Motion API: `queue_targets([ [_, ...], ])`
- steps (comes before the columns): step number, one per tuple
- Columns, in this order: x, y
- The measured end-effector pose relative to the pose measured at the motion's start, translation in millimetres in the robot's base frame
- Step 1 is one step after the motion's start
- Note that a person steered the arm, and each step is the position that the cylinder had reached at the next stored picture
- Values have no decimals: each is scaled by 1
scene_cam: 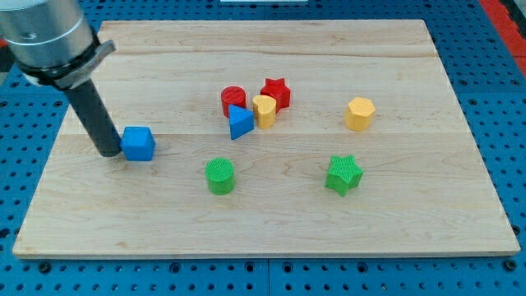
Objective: Move blue cube closer to blue triangle
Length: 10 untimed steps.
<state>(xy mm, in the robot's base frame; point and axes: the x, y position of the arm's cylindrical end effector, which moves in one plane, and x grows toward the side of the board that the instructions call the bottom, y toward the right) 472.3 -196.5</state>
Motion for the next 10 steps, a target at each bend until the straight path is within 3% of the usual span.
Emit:
queue_targets([
  [2, 2, 43],
  [4, -7, 0],
  [10, -16, 124],
])
